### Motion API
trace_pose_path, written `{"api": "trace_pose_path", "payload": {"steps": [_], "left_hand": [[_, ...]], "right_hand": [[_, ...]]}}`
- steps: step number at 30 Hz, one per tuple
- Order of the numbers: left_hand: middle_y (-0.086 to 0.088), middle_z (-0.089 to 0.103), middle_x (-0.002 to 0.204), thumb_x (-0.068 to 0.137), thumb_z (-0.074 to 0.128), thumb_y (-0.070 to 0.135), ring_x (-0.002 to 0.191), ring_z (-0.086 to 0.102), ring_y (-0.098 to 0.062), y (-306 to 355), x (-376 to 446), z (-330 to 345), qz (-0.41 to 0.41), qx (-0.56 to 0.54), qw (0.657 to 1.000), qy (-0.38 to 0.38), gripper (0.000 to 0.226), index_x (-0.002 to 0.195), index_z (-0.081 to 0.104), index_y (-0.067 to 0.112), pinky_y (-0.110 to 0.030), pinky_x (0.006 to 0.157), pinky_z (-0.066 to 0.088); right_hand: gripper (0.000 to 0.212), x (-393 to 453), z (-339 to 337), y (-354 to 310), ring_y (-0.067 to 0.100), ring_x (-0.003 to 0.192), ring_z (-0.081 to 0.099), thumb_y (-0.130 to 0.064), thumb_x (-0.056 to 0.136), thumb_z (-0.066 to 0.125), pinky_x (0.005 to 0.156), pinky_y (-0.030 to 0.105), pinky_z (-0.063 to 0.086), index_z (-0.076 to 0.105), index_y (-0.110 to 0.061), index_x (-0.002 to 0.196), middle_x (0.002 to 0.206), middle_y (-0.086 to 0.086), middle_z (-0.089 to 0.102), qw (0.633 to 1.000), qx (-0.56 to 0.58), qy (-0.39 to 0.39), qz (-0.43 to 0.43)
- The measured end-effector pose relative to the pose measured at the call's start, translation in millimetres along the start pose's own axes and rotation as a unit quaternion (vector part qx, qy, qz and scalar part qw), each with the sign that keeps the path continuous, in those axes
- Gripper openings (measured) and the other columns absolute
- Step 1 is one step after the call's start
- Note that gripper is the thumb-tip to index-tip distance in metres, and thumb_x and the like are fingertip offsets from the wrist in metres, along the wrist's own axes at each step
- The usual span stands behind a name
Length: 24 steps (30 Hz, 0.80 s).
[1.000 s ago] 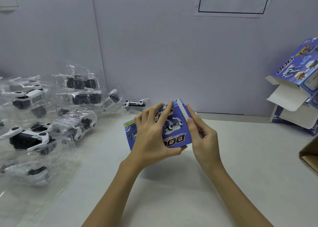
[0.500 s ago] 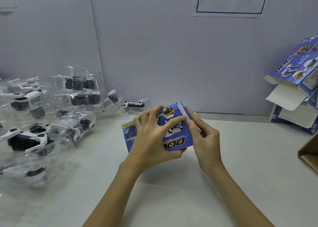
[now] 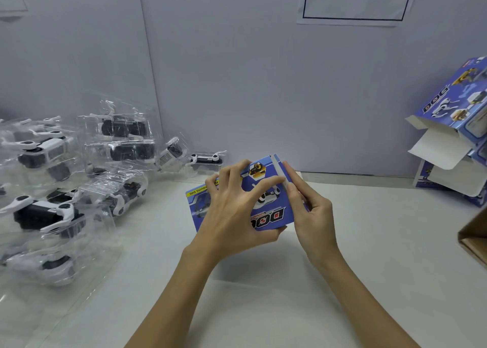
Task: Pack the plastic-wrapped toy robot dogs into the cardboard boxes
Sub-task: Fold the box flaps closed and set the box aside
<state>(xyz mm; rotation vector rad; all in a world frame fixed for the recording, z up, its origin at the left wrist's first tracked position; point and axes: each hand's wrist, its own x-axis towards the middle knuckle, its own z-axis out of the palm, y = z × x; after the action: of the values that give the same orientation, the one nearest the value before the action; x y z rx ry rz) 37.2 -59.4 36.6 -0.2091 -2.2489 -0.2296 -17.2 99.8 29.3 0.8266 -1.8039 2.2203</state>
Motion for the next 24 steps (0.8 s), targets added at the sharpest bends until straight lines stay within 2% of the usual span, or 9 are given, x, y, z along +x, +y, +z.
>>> {"api": "trace_pose_path", "payload": {"steps": [9, 13, 16, 19, 21, 24], "left_hand": [[-0.011, 0.04, 0.152, 0.071, 0.072, 0.074, 0.14, 0.037, -0.031, 2.0, -1.0, 1.4, -0.001, 0.021, 1.0, 0.006, 0.085, 0.146, 0.047, 0.044, -0.057, 0.106, 0.033], [-0.013, 0.04, 0.152, 0.072, 0.071, 0.074, 0.14, 0.038, -0.033, -1.1, -0.2, 1.4, -0.01, 0.021, 1.0, 0.016, 0.085, 0.148, 0.047, 0.045, -0.055, 0.105, 0.033], [-0.012, 0.04, 0.154, 0.073, 0.068, 0.075, 0.141, 0.038, -0.032, -3.7, 0.8, 0.8, -0.018, 0.007, 1.0, 0.011, 0.084, 0.149, 0.045, 0.048, -0.054, 0.105, 0.033], [-0.01, 0.04, 0.154, 0.072, 0.068, 0.077, 0.141, 0.039, -0.031, -4.4, 1.4, 0.7, -0.022, 0.009, 1.0, 0.007, 0.083, 0.147, 0.046, 0.049, -0.052, 0.104, 0.033], [-0.009, 0.04, 0.153, 0.071, 0.069, 0.076, 0.14, 0.039, -0.03, -4.5, 1.4, 0.9, -0.023, 0.008, 1.0, 0.005, 0.081, 0.145, 0.051, 0.048, -0.052, 0.103, 0.033], [-0.011, 0.041, 0.152, 0.07, 0.071, 0.074, 0.14, 0.039, -0.031, -4.1, 1.1, 0.2, -0.028, -0.005, 1.0, 0.001, 0.078, 0.141, 0.055, 0.046, -0.053, 0.103, 0.032]], "right_hand": [[0.045, 2.4, -5.5, -1.6, 0.017, 0.12, 0.069, -0.03, 0.099, 0.055, 0.071, 0.025, 0.063, 0.058, -0.033, 0.144, 0.14, -0.004, 0.066, 0.999, -0.021, -0.039, -0.005], [0.05, 3.8, -4.7, 0.5, 0.017, 0.135, 0.059, -0.031, 0.103, 0.048, 0.084, 0.028, 0.062, 0.049, -0.031, 0.153, 0.153, -0.006, 0.054, 0.995, -0.008, -0.102, 0.012], [0.052, 6.5, -8.4, -1.4, 0.016, 0.135, 0.058, -0.035, 0.103, 0.044, 0.092, 0.029, 0.06, 0.042, -0.037, 0.155, 0.148, -0.015, 0.058, 0.985, 0.039, -0.16, 0.054], [0.052, 8.4, -11.8, -1.8, 0.018, 0.132, 0.061, -0.035, 0.102, 0.047, 0.096, 0.036, 0.06, 0.044, -0.037, 0.154, 0.144, -0.013, 0.061, 0.985, 0.032, -0.157, 0.07], [0.053, 6.7, -8.8, 0.0, 0.017, 0.129, 0.063, -0.037, 0.102, 0.046, 0.092, 0.034, 0.061, 0.043, -0.036, 0.155, 0.142, -0.011, 0.063, 0.987, 0.006, -0.145, 0.065], [0.054, 1.0, -0.2, 2.4, 0.009, 0.127, 0.063, -0.044, 0.101, 0.041, 0.083, 0.024, 0.061, 0.041, -0.041, 0.154, 0.137, -0.02, 0.063, 0.99, -0.012, -0.134, 0.053]]}}
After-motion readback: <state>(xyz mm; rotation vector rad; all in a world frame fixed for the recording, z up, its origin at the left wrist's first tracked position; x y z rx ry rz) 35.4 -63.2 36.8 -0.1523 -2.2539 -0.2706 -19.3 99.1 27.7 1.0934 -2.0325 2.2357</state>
